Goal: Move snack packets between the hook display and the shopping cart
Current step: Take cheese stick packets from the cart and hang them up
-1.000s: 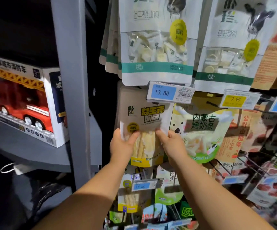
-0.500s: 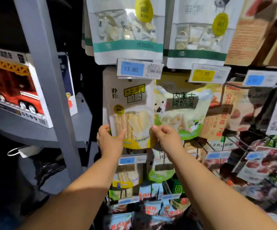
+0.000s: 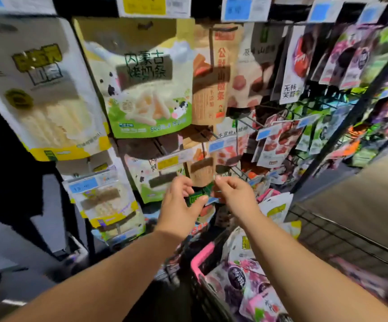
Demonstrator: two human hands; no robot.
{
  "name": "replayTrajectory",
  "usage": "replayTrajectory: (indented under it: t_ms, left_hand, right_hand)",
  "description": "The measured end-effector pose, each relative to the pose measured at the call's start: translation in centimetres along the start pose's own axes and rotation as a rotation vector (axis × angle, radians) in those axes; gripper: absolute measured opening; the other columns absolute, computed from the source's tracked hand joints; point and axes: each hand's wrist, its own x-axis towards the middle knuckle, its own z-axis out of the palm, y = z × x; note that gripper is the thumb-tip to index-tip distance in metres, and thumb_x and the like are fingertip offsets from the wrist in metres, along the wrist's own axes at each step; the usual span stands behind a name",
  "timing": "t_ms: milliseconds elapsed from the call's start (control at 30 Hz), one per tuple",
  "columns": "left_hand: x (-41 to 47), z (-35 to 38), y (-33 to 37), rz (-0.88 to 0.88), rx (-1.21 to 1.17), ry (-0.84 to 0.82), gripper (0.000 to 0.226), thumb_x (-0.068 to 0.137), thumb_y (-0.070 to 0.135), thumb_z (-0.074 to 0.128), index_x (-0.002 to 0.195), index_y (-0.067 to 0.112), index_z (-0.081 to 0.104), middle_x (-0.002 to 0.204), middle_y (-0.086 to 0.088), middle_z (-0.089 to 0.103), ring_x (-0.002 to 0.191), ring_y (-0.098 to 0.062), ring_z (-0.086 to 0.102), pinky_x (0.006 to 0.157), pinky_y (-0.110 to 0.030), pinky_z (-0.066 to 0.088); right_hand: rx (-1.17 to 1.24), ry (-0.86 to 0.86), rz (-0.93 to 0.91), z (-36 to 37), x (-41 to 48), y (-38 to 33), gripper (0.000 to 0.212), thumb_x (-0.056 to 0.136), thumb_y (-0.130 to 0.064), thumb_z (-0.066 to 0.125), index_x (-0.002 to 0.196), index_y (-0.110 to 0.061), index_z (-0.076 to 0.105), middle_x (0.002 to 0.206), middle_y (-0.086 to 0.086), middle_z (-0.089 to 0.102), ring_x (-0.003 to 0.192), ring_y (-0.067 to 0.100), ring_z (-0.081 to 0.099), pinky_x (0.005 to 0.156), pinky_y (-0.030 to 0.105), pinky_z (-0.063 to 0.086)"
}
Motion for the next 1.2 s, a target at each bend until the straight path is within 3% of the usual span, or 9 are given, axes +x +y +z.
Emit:
replayTrajectory:
  t_ms: [200,333,500,667,767,867,933,1100,1200]
  left_hand:
    - [-2.9,9.2,-5.1,0.103,0.372,-0.542,0.038,0.087,0.049,0.060,0.113,0.021,0.057,0.118,-0.001,0.048,0.117,-0.022,0.043,0.098,-0.030,0.032]
    - [-2.8,11.6,-7.3,0.046,0.498,-0.723,0.050,0.087,0.057,0.053,0.128,0.027,0.052,0.149,-0.002,0.029,0.137,-0.025,0.031,0.112,-0.038,0.028]
    - [-3.0,12.2,-8.5,0.050,0.530,-0.762,0.051,0.094,0.049,0.049,0.142,0.033,0.037,0.147,0.004,0.037,0.132,-0.017,0.040,0.104,-0.029,0.036]
    - [-2.8,12.3,-7.8,-0.022,0.500,-0.754,0.047,0.094,0.054,0.044,0.138,0.042,0.036,0.144,0.007,0.044,0.124,-0.017,0.050,0.098,-0.037,0.045]
    - [-2.8,12.1,-7.5,-0.033,0.494,-0.735,0.046,0.093,0.053,0.044,0.137,0.041,0.038,0.143,0.008,0.046,0.125,-0.016,0.051,0.097,-0.037,0.045]
    - [-3.0,12.0,-7.2,-0.022,0.500,-0.716,0.045,0.095,0.051,0.040,0.138,0.040,0.038,0.143,0.010,0.046,0.125,-0.015,0.050,0.098,-0.038,0.043]
    - [-3.1,11.9,-7.3,-0.048,0.506,-0.716,0.044,0.095,0.053,0.038,0.138,0.042,0.036,0.145,0.011,0.044,0.127,-0.016,0.048,0.099,-0.040,0.042]
    - [-3.0,11.9,-7.4,-0.054,0.490,-0.717,0.045,0.096,0.055,0.036,0.139,0.042,0.034,0.146,0.012,0.041,0.128,-0.016,0.047,0.101,-0.038,0.041]
    - [-3.0,11.8,-7.2,-0.049,0.508,-0.729,0.045,0.097,0.053,0.035,0.140,0.040,0.034,0.145,0.009,0.042,0.128,-0.017,0.047,0.100,-0.038,0.043]
  right_hand:
    - [0.020,0.207,0.316,-8.1,-3.8,10.9,0.029,0.093,-0.040,0.060,0.077,-0.017,0.068,0.079,0.003,0.072,0.078,0.024,0.070,0.074,0.042,0.057]
    - [0.090,0.316,0.425,-11.0,-5.8,14.4,0.024,0.097,-0.023,0.058,0.076,-0.012,0.061,0.080,0.010,0.067,0.062,0.017,0.063,0.049,0.019,0.046]
    - [-0.075,0.266,0.472,-12.2,-6.2,16.4,0.024,0.096,-0.031,0.058,0.075,-0.021,0.063,0.087,0.005,0.072,0.078,0.023,0.070,0.078,0.043,0.055]
    - [-0.317,0.136,0.427,-12.2,-4.3,16.0,0.015,0.097,-0.035,0.057,0.101,-0.021,0.062,0.091,-0.003,0.062,0.091,0.021,0.058,0.067,0.026,0.039]
    - [-0.476,0.024,0.351,-11.7,-2.1,16.6,0.039,0.094,-0.032,0.063,0.130,-0.020,0.057,0.121,0.003,0.056,0.109,0.023,0.055,0.084,0.027,0.042]
    - [-0.691,-0.093,0.269,-11.4,-0.1,17.5,0.053,0.089,-0.031,0.068,0.138,-0.027,0.049,0.143,0.006,0.043,0.129,0.028,0.041,0.109,0.038,0.036]
    - [-0.836,-0.131,0.184,-11.3,1.0,17.8,0.057,0.087,-0.034,0.069,0.139,-0.027,0.048,0.148,0.002,0.039,0.135,0.027,0.035,0.114,0.040,0.031]
    - [-1.181,-0.214,0.120,-11.2,2.1,18.3,0.051,0.086,-0.040,0.062,0.134,-0.026,0.050,0.140,0.002,0.045,0.134,0.025,0.032,0.105,0.042,0.032]
    - [-1.264,-0.197,0.104,-11.0,2.2,18.3,0.029,0.086,-0.036,0.058,0.114,-0.027,0.060,0.117,0.001,0.058,0.120,0.024,0.046,0.100,0.043,0.029]
